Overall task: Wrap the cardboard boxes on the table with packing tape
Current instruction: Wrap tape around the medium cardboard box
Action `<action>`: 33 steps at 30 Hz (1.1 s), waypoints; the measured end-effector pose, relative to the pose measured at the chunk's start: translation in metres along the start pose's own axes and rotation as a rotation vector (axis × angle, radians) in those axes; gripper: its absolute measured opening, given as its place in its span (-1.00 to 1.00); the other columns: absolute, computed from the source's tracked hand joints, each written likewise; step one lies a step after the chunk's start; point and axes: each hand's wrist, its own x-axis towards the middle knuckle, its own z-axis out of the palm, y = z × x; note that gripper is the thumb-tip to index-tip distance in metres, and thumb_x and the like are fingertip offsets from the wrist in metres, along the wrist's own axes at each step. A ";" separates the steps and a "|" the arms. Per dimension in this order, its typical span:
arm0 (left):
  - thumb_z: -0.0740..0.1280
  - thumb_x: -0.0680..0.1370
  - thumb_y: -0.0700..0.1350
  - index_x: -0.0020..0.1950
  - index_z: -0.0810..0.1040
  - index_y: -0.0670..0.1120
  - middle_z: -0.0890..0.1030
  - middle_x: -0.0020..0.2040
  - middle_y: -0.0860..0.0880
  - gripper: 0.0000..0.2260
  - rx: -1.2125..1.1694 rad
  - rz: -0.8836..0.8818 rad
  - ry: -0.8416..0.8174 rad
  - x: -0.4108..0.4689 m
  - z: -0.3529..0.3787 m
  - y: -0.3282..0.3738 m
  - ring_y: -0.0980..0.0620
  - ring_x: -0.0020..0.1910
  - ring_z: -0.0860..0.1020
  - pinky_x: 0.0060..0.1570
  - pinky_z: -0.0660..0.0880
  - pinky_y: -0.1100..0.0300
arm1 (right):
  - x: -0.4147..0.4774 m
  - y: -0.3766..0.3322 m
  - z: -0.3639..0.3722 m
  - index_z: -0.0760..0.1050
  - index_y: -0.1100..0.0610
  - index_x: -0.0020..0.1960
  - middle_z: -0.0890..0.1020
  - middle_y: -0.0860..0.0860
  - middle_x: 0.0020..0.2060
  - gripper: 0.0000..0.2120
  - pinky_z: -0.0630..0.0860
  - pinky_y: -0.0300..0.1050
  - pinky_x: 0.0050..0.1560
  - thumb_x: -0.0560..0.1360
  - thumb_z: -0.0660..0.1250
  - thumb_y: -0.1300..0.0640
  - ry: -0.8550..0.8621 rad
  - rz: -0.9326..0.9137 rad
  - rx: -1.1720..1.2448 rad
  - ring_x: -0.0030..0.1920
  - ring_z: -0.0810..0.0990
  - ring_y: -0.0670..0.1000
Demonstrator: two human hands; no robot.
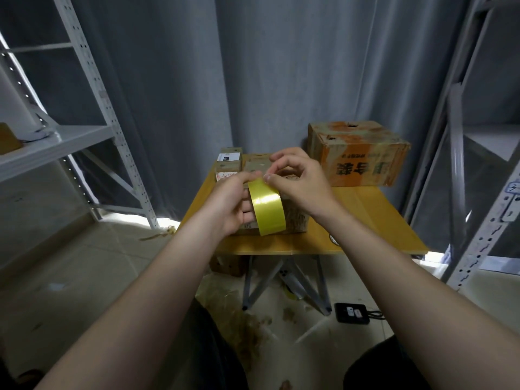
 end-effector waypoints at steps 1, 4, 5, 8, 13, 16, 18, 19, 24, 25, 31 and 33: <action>0.29 0.68 -0.10 0.27 0.62 -0.06 0.74 -0.26 -0.09 -0.80 -0.002 -0.001 -0.001 0.001 0.000 0.000 -0.02 -0.37 0.71 -0.46 0.61 0.13 | 0.000 0.000 -0.001 0.66 0.11 -0.16 0.56 0.10 0.16 -0.86 0.58 -0.05 0.23 0.47 0.53 0.31 -0.001 -0.003 -0.002 0.19 0.61 0.04; 0.32 0.66 -0.12 0.21 0.60 -0.06 0.74 -0.24 -0.09 -0.84 -0.032 -0.008 0.004 0.002 0.004 0.000 -0.03 -0.35 0.72 -0.46 0.61 0.11 | 0.000 0.000 -0.004 0.65 0.06 -0.15 0.53 0.06 0.16 -0.86 0.57 -0.15 0.21 0.48 0.54 0.27 0.015 0.014 -0.015 0.17 0.60 0.01; 0.32 0.66 -0.11 0.21 0.60 -0.06 0.75 -0.21 -0.10 -0.85 -0.052 -0.013 0.003 0.004 0.006 0.000 -0.03 -0.32 0.73 -0.44 0.63 0.08 | 0.000 0.000 -0.004 0.65 0.03 -0.13 0.53 0.05 0.16 -0.86 0.56 -0.16 0.21 0.49 0.54 0.25 0.025 0.022 -0.026 0.17 0.60 0.00; 0.26 0.68 -0.08 0.34 0.56 -0.10 0.73 0.06 -0.12 -0.73 -0.099 -0.026 -0.014 0.013 0.015 0.004 -0.09 -0.10 0.72 -0.23 0.68 0.02 | 0.000 0.004 -0.006 0.65 -0.03 0.08 0.56 0.01 0.16 -0.84 0.54 -0.18 0.21 0.53 0.51 0.14 0.075 0.080 -0.099 0.18 0.58 -0.06; 0.24 0.71 -0.12 0.15 0.51 0.09 0.64 0.03 -0.02 -0.88 -0.063 0.083 -0.052 0.030 0.043 0.015 -0.02 -0.13 0.62 -0.22 0.57 0.11 | 0.007 0.014 -0.018 0.17 -0.01 0.66 0.62 0.02 0.28 -0.17 0.51 -0.23 0.21 0.52 0.53 0.06 0.108 0.306 0.022 0.22 0.59 -0.12; 0.25 0.72 -0.12 0.15 0.57 0.08 0.63 -0.07 -0.04 -0.86 0.110 0.247 -0.112 0.040 0.058 0.025 0.00 -0.22 0.60 -0.36 0.54 0.18 | 0.014 0.025 -0.030 0.21 0.07 0.64 0.68 0.08 0.26 -0.15 0.56 -0.07 0.31 0.48 0.58 0.11 0.170 0.336 0.141 0.23 0.65 -0.04; 0.28 0.71 -0.05 0.27 0.55 0.11 0.68 0.00 -0.05 -0.84 0.305 0.367 -0.142 0.051 0.062 0.036 -0.01 -0.13 0.68 -0.32 0.61 0.14 | 0.020 0.034 -0.041 0.19 0.06 0.64 0.73 0.04 0.16 -0.08 0.56 -0.03 0.30 0.43 0.62 0.12 0.244 0.308 0.176 0.17 0.69 -0.06; 0.30 0.69 -0.01 0.32 0.51 0.12 0.71 0.02 -0.05 -0.80 0.432 0.422 -0.161 0.058 0.060 0.041 -0.01 -0.09 0.70 -0.25 0.63 0.11 | 0.024 0.040 -0.047 0.20 0.04 0.63 0.73 0.03 0.12 -0.06 0.57 -0.07 0.26 0.40 0.64 0.11 0.276 0.297 0.138 0.12 0.70 -0.10; 0.61 0.43 0.08 0.53 0.39 0.11 0.56 0.42 -0.06 -0.28 1.267 0.418 -0.338 0.102 0.026 0.048 -0.03 0.37 0.53 0.33 0.45 0.14 | 0.036 0.086 -0.087 0.28 -0.05 0.58 0.65 -0.01 0.20 -0.22 0.52 0.19 0.34 0.47 0.59 0.10 0.277 0.449 -0.293 0.27 0.61 0.06; 0.65 0.36 0.10 0.61 0.26 0.14 0.40 0.56 -0.06 -0.09 1.401 0.317 -0.383 0.111 0.017 0.043 -0.09 0.52 0.39 0.43 0.35 0.05 | 0.033 0.099 -0.094 0.25 -0.08 0.59 0.62 0.01 0.27 -0.22 0.48 0.26 0.37 0.49 0.57 0.07 0.244 0.514 -0.399 0.34 0.56 0.11; 0.69 0.22 0.22 0.65 -0.09 0.30 0.09 0.66 0.05 0.23 1.704 0.131 -0.458 0.142 -0.025 0.012 -0.15 0.62 0.12 0.57 0.21 -0.19 | 0.005 0.155 -0.103 0.21 -0.11 0.58 0.64 0.03 0.24 -0.29 0.26 0.29 0.39 0.54 0.49 0.03 0.070 0.671 -0.833 0.34 0.52 0.20; 0.69 0.23 0.19 0.64 0.02 0.30 0.20 0.59 0.04 0.16 1.629 0.212 -0.421 0.145 -0.029 0.009 -0.10 0.53 0.24 0.48 0.30 -0.05 | 0.004 0.160 -0.099 0.18 -0.05 0.60 0.63 0.07 0.24 -0.28 0.23 0.28 0.40 0.56 0.47 0.02 0.030 0.654 -0.886 0.38 0.46 0.23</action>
